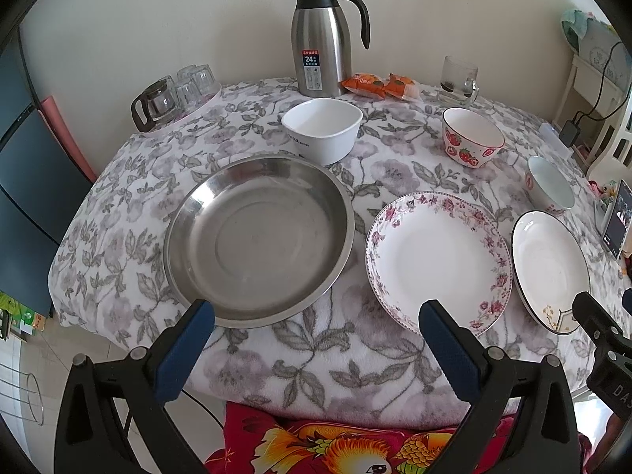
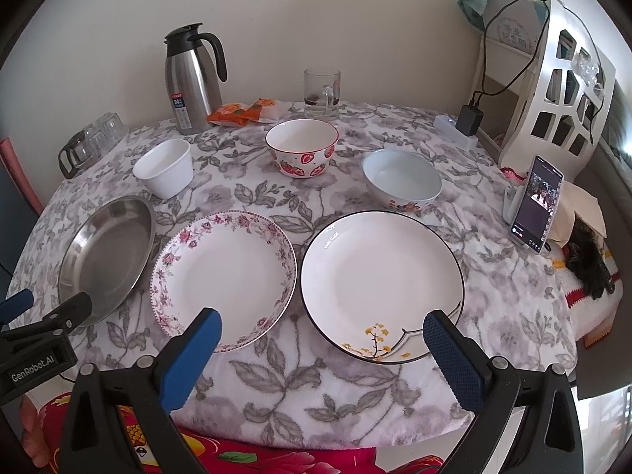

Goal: Organize plates and bowls

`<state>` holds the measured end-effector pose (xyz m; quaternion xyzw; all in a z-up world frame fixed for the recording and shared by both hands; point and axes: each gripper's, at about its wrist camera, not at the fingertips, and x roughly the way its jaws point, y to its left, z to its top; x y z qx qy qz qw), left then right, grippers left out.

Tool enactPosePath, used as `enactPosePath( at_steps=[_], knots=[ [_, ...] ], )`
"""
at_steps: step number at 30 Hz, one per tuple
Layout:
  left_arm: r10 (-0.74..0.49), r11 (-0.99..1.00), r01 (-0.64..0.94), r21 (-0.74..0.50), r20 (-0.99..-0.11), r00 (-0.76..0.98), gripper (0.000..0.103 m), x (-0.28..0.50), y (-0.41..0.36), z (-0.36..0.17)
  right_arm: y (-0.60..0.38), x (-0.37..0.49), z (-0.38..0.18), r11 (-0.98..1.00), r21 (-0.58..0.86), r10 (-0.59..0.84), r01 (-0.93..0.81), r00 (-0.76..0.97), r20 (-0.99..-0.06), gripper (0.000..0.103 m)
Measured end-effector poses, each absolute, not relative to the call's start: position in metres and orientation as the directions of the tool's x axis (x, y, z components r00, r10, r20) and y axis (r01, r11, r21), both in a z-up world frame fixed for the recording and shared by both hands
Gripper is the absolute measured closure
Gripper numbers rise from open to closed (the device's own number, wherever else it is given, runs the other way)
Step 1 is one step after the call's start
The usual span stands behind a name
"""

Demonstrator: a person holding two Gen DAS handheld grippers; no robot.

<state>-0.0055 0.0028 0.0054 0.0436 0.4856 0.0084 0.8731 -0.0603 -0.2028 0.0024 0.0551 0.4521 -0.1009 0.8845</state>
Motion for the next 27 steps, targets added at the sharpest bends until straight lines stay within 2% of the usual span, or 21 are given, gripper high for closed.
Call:
enactPosePath(
  at_steps=[27],
  knots=[
    [0.053,0.997,0.027,0.078,-0.858,0.510,0.000,-0.0039,0.0050,0.0009,-0.2045,-0.0589,0.0004,0.972,0.006,-0.132,0.237,0.562,-0.817,0.000]
  ],
)
